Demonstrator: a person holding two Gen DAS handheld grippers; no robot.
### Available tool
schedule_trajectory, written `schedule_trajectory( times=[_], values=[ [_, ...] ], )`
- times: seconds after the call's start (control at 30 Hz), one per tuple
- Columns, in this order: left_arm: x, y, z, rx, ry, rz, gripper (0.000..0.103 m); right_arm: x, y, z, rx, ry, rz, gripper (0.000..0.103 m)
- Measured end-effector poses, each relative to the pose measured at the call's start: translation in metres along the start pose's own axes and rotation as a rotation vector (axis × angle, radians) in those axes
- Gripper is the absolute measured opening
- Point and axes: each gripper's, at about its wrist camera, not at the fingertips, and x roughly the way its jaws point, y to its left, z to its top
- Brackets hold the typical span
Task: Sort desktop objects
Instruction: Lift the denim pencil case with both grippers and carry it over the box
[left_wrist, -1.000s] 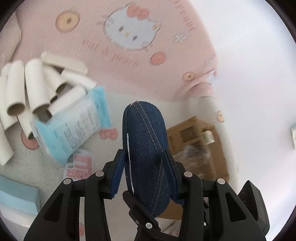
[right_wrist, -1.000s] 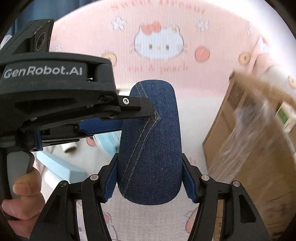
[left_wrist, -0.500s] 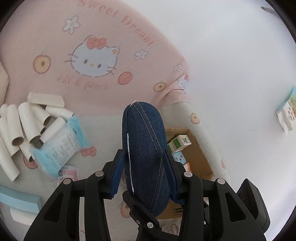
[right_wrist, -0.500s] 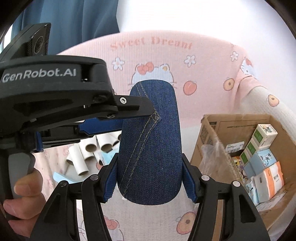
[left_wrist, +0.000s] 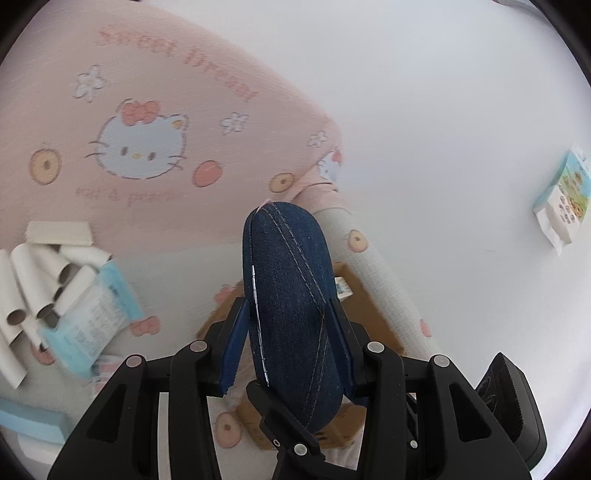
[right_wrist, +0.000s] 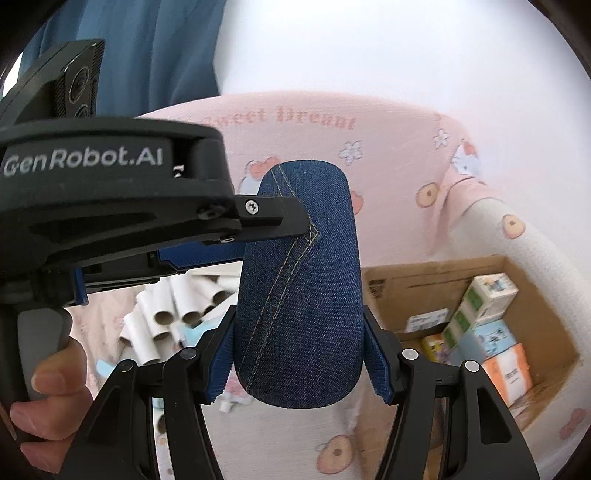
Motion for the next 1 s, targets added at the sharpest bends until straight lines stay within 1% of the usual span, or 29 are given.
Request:
schedule_trajectory(
  times=[0.2, 0.33, 0.4, 0.57, 0.73, 0.8, 0.87, 0.93, 1.0],
  values=[
    [0.023, -0.029, 0.003, 0.032, 0.028, -0.05, 0.046, -0.007, -0.028, 0.009, 0.016, -0.023, -0.05, 0.059],
    [0.044, -0.047, -0.001, 0.048, 0.06, -0.062, 0.046, -0.012, -0.046, 0.011, 0.018, -0.005, -0.087, 0.059],
    [0.055, -0.054, -0.005, 0.04, 0.076, -0.076, 0.046, -0.013, -0.059, 0.011, 0.017, 0.006, -0.096, 0.059],
    [0.081, -0.069, -0.013, 0.009, 0.109, -0.092, 0.046, -0.014, -0.087, 0.008, 0.022, 0.045, -0.099, 0.059],
    [0.103, -0.084, -0.018, 0.038, 0.133, -0.094, 0.046, -0.019, -0.106, 0.006, 0.007, 0.059, -0.123, 0.059],
    [0.115, -0.087, -0.02, 0.03, 0.156, -0.1, 0.046, -0.016, -0.119, 0.005, 0.008, 0.071, -0.121, 0.059],
    [0.128, -0.092, -0.02, 0.038, 0.179, -0.103, 0.046, -0.013, -0.132, 0.005, 0.017, 0.089, -0.113, 0.059],
    [0.141, -0.098, -0.021, 0.068, 0.197, -0.111, 0.046, -0.007, -0.148, 0.005, 0.022, 0.114, -0.109, 0.059],
    [0.157, -0.102, -0.022, 0.072, 0.224, -0.122, 0.046, -0.003, -0.162, 0.006, 0.033, 0.141, -0.099, 0.059]
  ],
)
